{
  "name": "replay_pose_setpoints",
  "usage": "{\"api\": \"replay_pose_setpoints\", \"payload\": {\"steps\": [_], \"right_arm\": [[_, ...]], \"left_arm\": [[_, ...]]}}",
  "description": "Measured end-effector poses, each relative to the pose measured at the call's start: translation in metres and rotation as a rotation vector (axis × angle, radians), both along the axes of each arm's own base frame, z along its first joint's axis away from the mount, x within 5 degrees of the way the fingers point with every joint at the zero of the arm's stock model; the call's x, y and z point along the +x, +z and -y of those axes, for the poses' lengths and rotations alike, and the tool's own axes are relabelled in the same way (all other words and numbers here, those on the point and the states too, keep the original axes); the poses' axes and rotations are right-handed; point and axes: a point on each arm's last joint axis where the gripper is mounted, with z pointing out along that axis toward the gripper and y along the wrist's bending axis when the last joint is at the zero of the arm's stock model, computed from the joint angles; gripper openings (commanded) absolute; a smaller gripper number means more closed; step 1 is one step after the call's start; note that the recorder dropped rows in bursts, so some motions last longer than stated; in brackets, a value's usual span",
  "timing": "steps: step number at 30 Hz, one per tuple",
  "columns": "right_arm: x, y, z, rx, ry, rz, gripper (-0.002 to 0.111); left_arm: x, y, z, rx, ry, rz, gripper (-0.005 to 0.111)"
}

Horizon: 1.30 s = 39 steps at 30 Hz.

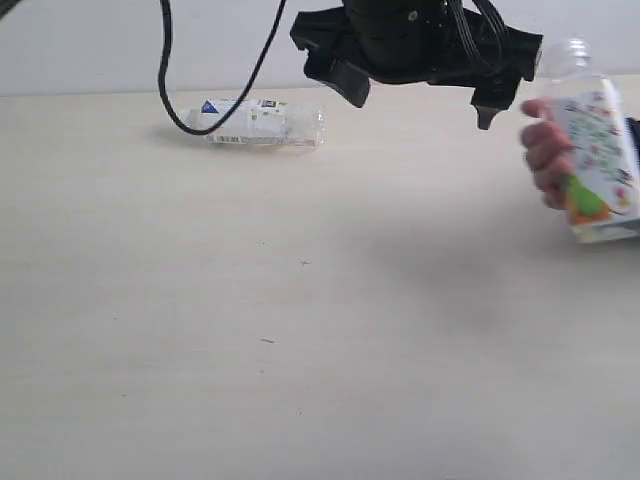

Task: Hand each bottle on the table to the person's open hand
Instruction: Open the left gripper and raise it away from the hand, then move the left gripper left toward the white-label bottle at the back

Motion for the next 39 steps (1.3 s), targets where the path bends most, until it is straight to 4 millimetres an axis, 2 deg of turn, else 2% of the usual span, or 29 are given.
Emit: {"api": "replay_pose_setpoints", "payload": {"steps": [2,5,6,8,9,14,19,26,29,33,39], "right_arm": [[0.000,0.000,0.000,0.000,0.000,0.000,0.000],[0.000,0.000,0.000,0.000,0.000,0.000,0.000],[0.000,0.000,0.000,0.000,0.000,0.000,0.000],[0.000,0.000,0.000,0.000,0.000,0.000,0.000],[0.000,0.000,0.000,0.000,0.000,0.000,0.000],[0.000,0.000,0.000,0.000,0.000,0.000,0.000],[0.000,0.000,0.000,0.000,0.000,0.000,0.000],[0.000,0.000,0.000,0.000,0.000,0.000,0.000],[0.000,0.000,0.000,0.000,0.000,0.000,0.000],[0.000,0.000,0.000,0.000,0.000,0.000,0.000],[0.000,0.000,0.000,0.000,0.000,0.000,0.000]], "left_arm": [[-0.003,0.007,-0.006,0.044,-0.069,0.020,0.096],[-0.005,0.010,-0.010,0.100,-0.169,0.041,0.067],[-0.006,0.011,-0.011,0.108,-0.189,0.049,0.051],[-0.006,0.008,-0.011,0.128,-0.224,0.049,0.011],[-0.005,0.005,-0.013,0.137,-0.229,0.043,0.002],[0.006,-0.017,-0.026,0.207,-0.242,-0.003,0.000],[0.027,-0.046,-0.044,0.208,-0.239,-0.016,0.000],[0.049,-0.104,-0.078,0.133,-0.268,-0.065,0.000],[0.058,-0.127,-0.092,0.116,-0.301,0.004,0.000],[0.077,-0.130,-0.111,0.071,-0.238,0.058,0.000],[0.096,-0.118,-0.146,0.031,-0.131,0.049,0.000]]}}
